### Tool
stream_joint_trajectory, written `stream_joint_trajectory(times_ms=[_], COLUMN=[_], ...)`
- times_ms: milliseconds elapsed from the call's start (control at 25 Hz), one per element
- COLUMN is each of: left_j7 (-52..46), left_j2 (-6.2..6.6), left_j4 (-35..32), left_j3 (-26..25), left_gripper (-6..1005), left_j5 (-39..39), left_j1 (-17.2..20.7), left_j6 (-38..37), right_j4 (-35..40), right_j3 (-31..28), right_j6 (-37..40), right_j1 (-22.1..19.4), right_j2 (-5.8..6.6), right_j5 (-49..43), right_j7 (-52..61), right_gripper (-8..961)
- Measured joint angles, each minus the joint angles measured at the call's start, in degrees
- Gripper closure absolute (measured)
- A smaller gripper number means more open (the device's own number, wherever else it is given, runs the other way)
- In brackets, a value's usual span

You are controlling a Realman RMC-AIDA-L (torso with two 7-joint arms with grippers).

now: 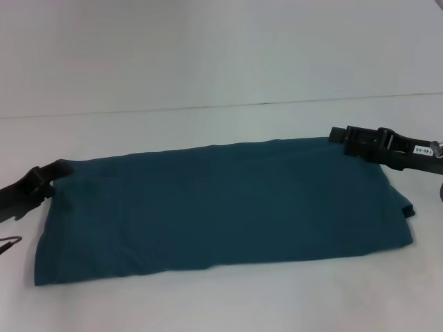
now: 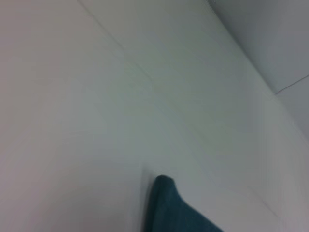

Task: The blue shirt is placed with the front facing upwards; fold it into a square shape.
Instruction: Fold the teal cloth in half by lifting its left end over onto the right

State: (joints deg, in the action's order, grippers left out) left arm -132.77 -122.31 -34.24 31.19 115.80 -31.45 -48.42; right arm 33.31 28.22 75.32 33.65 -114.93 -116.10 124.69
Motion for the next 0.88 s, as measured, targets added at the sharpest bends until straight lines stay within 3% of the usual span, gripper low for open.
stream_joint_trajectory(times_ms=[160, 400, 640, 880], left_j7=[-2.69, -3.74, -3.56, -3.28], left_j2=[-1.27, -1.56, -1.61, -1.33], left_j4=[-4.91, -6.26, -6.01, -3.00], left_j3=[-0.05, -0.32, -0.05, 2.33], left_gripper=[342, 342, 342, 343], left_j5=[-0.07, -1.41, -1.89, -0.26], left_j1=[3.33, 6.14, 6.12, 4.61], left_j6=[-4.70, -8.12, -9.37, -5.06], right_j4=[0.00, 0.00, 0.00, 0.00], right_j3=[0.00, 0.00, 0.00, 0.00], right_j6=[0.01, 0.00, 0.01, 0.01], right_j1=[0.04, 0.20, 0.11, -0.02], right_j2=[0.02, 0.05, 0.06, 0.06], right_j5=[0.00, 0.56, 0.77, 1.32], right_j7=[0.02, 0.02, 0.09, 0.12], right_gripper=[249, 250, 249, 249])
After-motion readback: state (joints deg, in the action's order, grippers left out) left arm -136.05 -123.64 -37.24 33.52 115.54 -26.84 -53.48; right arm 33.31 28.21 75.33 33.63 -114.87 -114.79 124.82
